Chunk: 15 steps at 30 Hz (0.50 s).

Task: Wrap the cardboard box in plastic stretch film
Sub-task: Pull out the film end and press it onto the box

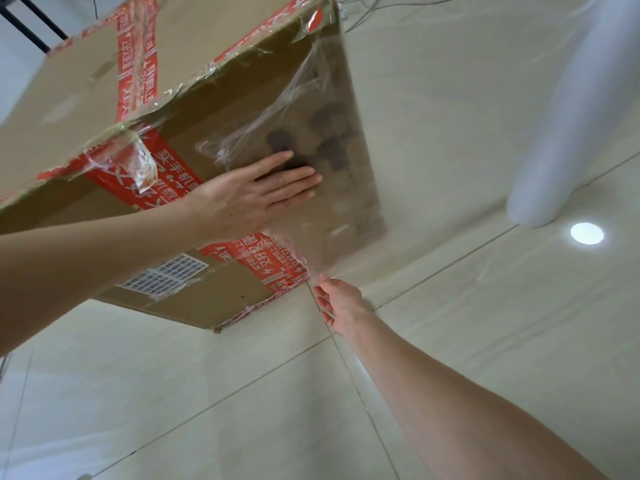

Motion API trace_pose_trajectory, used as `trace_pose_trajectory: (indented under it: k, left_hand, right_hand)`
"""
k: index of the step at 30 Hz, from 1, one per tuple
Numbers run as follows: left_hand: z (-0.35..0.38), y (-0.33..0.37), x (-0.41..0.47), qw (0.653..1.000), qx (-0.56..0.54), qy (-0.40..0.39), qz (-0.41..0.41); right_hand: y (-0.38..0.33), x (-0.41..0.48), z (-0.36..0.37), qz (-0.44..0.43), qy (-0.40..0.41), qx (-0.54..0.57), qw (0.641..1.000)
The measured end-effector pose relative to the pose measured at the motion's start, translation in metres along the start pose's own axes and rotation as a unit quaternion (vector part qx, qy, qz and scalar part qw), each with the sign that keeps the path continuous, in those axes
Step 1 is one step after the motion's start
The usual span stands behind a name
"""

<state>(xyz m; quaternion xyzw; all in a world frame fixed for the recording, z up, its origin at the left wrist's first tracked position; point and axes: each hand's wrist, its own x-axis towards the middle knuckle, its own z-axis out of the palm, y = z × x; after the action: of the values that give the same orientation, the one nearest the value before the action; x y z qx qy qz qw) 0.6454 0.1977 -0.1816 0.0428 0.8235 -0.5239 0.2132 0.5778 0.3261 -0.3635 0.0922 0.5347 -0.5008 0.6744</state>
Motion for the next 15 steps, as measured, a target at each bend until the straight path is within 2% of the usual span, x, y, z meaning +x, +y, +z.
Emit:
trace_pose_trajectory:
  k: [3,7,9,13,15]
  left_hand:
    - [-0.010,0.011,-0.005,0.999,-0.042,-0.014,0.014]
    - [-0.042,0.038,0.028,0.979,-0.132,0.131,0.082]
    - [-0.053,0.045,0.057,0.971,-0.153,0.158,0.099]
    - [-0.044,0.070,0.107,0.986,-0.138,0.049,0.075]
    - [-0.032,0.087,0.121,0.989,-0.129,0.022,0.074]
  right_hand:
    - [-0.002,0.001,-0.001,-0.001,-0.001,-0.003,1.000]
    - [-0.003,0.005,0.001,-0.001,-0.010,0.003,1.000]
    - [-0.003,0.009,0.003,-0.003,-0.016,0.002,1.000]
    - [-0.003,0.017,0.006,-0.009,-0.043,0.003,0.999]
    - [-0.001,0.024,0.006,-0.010,-0.043,0.024,0.999]
